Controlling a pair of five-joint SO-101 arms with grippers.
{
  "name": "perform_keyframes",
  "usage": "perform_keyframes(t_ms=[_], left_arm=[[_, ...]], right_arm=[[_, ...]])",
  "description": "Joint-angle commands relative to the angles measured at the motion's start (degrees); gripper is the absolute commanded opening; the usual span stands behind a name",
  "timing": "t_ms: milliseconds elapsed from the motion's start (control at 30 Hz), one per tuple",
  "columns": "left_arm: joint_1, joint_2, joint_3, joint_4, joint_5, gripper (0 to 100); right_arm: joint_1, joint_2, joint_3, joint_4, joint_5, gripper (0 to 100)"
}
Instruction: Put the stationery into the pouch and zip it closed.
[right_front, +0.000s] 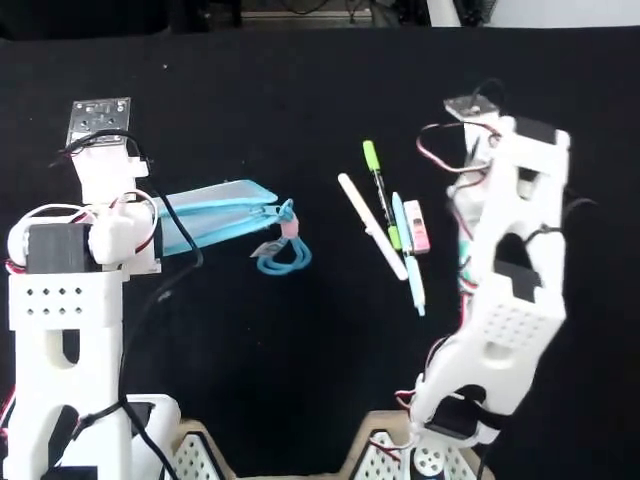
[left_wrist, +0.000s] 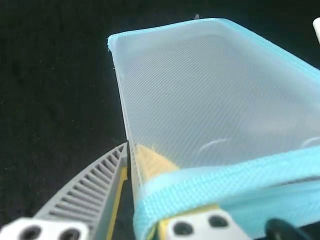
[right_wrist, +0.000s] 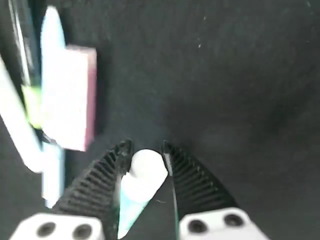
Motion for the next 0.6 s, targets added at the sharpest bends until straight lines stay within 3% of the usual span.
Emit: perform_keyframes(t_ms=[0,233,333,433,567], left_arm=[[0.7,0.4,2.4,-0.5,0.4,3],[0.7,0.4,2.4,-1.3,0.4,3],[0.7,0.4,2.4,-1.3,0.4,3],[0.7,0.4,2.4,-1.3,0.4,3],[0.6,0.4,2.4,-1.3,0.4,3]], right_arm=[[5.5,-0.7,-1.7,-2.9,12.0,1.1],[13.0,0.7,1.7,-1.0,26.3,1.1],[13.3,0.7,3.1,-0.9,27.4,1.2],[12.8,0.7,1.5,-1.0,17.5,3.4],[13.2,0.7,-7.3,5.6,-6.7,16.4]])
